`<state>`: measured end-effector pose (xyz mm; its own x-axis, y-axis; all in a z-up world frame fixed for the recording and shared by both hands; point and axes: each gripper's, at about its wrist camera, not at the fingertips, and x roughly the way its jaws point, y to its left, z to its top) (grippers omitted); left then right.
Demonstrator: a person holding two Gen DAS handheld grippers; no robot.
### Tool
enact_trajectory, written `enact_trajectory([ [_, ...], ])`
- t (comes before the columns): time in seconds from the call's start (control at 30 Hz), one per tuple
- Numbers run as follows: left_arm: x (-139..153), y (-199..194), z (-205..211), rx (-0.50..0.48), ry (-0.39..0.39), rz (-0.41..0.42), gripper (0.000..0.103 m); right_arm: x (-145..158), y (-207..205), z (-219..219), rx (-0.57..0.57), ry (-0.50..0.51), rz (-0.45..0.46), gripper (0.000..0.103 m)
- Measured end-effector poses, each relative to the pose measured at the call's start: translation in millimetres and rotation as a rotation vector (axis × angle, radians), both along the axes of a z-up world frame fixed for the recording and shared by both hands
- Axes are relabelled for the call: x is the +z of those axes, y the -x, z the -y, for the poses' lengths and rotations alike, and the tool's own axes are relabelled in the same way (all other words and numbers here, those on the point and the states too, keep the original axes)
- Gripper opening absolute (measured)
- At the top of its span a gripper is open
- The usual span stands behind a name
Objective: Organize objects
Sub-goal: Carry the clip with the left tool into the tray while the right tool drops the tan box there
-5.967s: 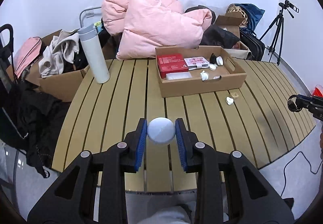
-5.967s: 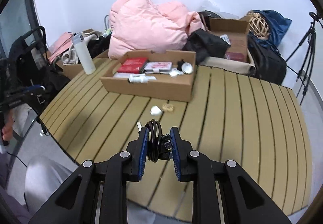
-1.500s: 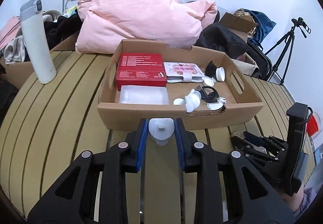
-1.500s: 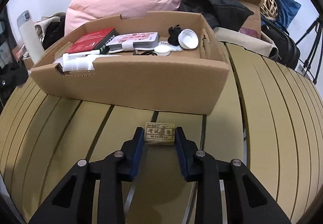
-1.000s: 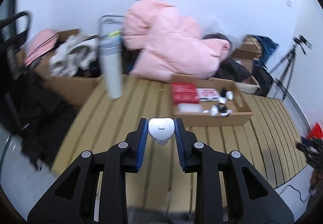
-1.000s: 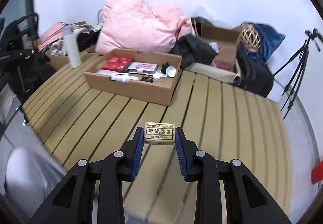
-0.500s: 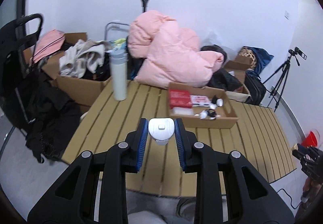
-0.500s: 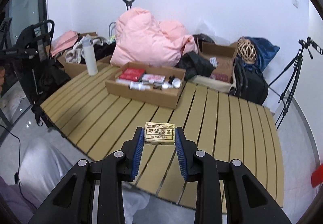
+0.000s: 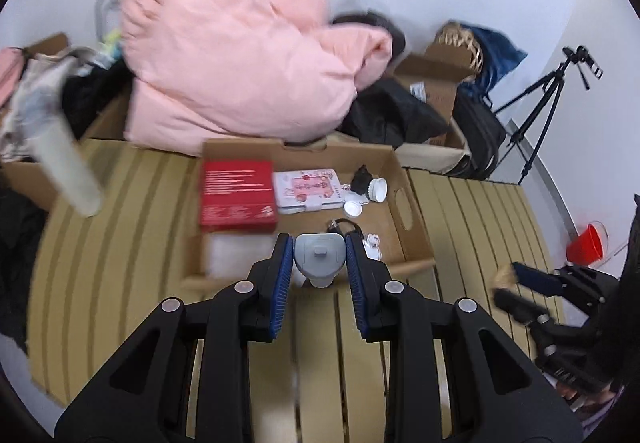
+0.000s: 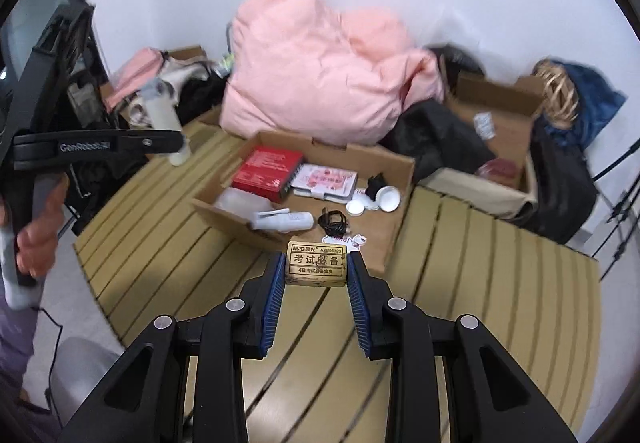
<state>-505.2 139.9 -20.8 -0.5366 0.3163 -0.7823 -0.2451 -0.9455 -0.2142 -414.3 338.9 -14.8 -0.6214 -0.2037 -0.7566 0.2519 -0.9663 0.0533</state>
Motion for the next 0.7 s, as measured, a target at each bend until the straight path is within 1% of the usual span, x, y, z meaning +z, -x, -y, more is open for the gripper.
enact_trajectory([
  [0.13, -59, 61, -21, 0.020, 0.005, 0.127, 0.023, -51, 72, -2, -0.021, -0.038, 0.111, 0.034],
  [0.2, -85, 84, -28, 0.032, 0.007, 0.180, 0.023, -75, 99, -6, -0.044, -0.053, 0.151, 0.034],
  [0.27, -109, 103, -35, 0.026, 0.014, 0.228, 0.023, -95, 122, -10, -0.066, -0.064, 0.182, 0.034],
  [0.33, -125, 114, -43, 0.015, 0.039, 0.253, 0.024, -110, 137, -14, -0.089, -0.058, 0.201, 0.034],
  [0.37, -128, 117, -45, 0.013, 0.048, 0.255, 0.024, -117, 142, -15, -0.095, -0.056, 0.210, 0.034],
  [0.43, -135, 122, -49, 0.010, 0.067, 0.246, 0.032, -128, 150, -19, -0.110, -0.040, 0.218, 0.034],
  [0.47, -137, 123, -50, 0.004, 0.072, 0.238, 0.036, -132, 154, -20, -0.121, -0.034, 0.221, 0.035],
  [0.5, -137, 122, -50, -0.001, 0.077, 0.233, 0.043, -134, 155, -22, -0.127, -0.028, 0.223, 0.036],
  [0.53, -135, 122, -49, -0.003, 0.077, 0.229, 0.047, -136, 156, -24, -0.131, -0.019, 0.223, 0.044],
  [0.57, -132, 120, -47, -0.001, 0.072, 0.218, 0.053, -135, 155, -26, -0.133, -0.011, 0.216, 0.060],
  [0.63, -122, 114, -40, 0.004, 0.076, 0.196, 0.055, -129, 153, -27, -0.115, 0.029, 0.212, 0.069],
  [0.7, -110, 110, -34, -0.002, 0.083, 0.183, 0.056, -115, 147, -26, -0.128, -0.006, 0.181, 0.071],
])
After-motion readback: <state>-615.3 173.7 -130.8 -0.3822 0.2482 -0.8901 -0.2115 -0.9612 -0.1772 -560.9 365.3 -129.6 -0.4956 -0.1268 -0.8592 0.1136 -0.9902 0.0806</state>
